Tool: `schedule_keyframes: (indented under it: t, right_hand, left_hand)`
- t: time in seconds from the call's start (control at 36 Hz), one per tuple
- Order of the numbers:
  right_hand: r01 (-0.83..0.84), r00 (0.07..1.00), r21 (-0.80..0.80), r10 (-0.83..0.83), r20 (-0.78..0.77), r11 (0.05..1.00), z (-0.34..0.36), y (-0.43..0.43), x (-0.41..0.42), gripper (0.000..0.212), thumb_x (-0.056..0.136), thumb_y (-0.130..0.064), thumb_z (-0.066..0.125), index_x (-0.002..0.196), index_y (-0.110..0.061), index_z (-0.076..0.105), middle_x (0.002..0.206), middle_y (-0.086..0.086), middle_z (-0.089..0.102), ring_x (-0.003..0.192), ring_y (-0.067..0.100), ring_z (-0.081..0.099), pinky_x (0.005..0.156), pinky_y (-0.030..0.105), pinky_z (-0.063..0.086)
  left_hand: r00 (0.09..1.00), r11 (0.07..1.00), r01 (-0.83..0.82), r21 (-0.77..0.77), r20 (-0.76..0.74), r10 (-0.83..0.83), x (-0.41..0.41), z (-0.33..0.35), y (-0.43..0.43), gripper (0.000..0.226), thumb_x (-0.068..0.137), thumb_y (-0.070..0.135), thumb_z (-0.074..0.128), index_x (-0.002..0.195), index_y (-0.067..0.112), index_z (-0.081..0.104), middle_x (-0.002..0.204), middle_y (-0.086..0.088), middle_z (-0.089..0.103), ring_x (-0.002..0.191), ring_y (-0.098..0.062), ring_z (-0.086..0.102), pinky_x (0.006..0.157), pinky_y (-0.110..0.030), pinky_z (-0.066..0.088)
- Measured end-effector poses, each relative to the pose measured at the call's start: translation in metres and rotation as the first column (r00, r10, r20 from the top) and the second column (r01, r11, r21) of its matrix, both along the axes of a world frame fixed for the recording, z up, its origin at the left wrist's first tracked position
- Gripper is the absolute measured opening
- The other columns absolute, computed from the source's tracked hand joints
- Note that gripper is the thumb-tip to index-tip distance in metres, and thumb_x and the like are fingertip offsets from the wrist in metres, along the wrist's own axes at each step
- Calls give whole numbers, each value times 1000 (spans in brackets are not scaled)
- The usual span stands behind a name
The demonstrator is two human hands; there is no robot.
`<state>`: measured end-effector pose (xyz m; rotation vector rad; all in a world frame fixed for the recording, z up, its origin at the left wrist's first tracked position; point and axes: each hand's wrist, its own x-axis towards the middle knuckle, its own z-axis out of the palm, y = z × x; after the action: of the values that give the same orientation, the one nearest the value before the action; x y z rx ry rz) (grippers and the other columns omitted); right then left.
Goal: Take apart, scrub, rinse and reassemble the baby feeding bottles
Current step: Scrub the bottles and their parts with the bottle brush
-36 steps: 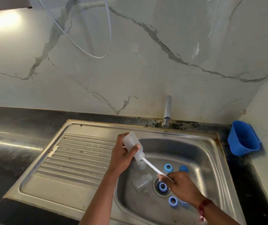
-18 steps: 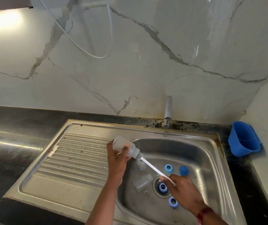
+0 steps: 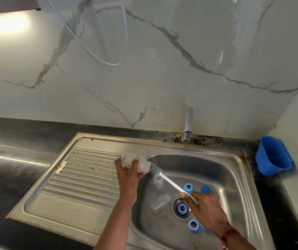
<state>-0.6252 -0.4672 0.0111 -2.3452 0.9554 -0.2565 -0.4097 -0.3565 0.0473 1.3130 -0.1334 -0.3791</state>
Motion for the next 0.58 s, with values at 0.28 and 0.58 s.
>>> schedule_keyframes:
  t: [0.28, 0.58]
  right_hand:
    - [-106, 994, 83, 108, -25, 991, -3, -2, -2, 53, 95, -57, 48, 52, -29, 36, 50, -6, 43, 53, 7, 44, 55, 19, 36]
    - [-57, 993, 150, 41, 108, 987, -16, -9, 3, 56, 90, -60, 47, 49, -26, 34, 44, -6, 37, 47, 8, 37, 53, 20, 34]
  left_hand:
    - [999, 1000, 27, -16, 38, -26, 3, -4, 2, 37, 92, 6, 65, 112, 29, 44, 114, -8, 56, 100, -23, 65, 73, -46, 62]
    - [999, 1000, 3, 0, 54, -3, 0, -2, 0, 40, 92, 8, 65, 121, 21, 41, 120, -9, 54, 107, -27, 62, 69, -44, 63]
